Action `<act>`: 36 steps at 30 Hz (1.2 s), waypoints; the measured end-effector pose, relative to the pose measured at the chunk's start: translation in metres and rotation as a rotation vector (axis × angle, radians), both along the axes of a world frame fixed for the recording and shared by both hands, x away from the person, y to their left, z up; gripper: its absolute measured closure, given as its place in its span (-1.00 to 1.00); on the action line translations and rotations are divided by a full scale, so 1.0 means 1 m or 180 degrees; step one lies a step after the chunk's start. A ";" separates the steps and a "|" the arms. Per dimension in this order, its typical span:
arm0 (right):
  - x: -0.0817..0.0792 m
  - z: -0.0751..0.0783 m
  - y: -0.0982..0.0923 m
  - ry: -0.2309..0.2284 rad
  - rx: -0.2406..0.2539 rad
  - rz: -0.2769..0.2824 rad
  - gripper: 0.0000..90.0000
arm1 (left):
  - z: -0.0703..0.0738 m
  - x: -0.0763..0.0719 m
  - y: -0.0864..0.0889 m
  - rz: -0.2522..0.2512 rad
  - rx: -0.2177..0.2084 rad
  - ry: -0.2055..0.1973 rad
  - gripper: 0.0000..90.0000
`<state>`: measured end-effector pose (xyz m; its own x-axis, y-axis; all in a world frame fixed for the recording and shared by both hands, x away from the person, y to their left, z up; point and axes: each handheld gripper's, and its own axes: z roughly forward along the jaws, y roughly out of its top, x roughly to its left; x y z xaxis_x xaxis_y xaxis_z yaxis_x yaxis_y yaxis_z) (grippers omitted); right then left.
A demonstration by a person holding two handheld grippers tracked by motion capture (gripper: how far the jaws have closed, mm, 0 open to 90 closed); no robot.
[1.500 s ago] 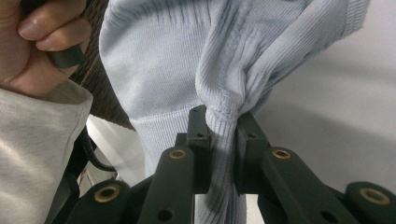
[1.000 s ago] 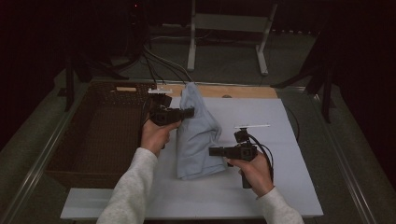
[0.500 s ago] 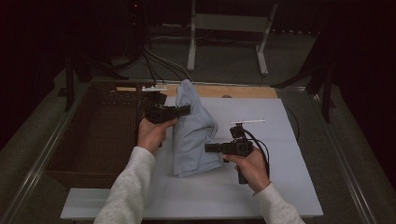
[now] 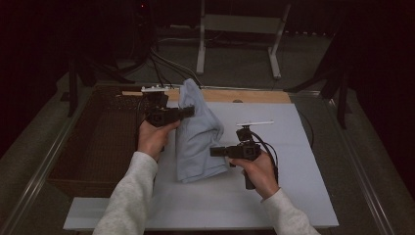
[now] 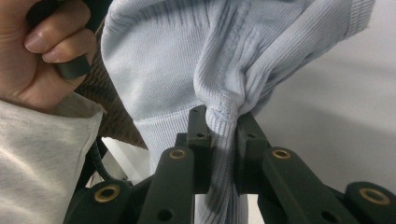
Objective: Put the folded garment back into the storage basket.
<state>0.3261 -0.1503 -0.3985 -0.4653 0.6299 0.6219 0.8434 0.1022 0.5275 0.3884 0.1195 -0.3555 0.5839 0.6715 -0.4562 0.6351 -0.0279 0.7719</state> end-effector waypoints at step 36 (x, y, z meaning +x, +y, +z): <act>0.019 0.013 0.032 0.0010 0.0076 -0.0028 0.78 | 0.013 0.012 0.031 0.0166 -0.0044 -0.0022 0.82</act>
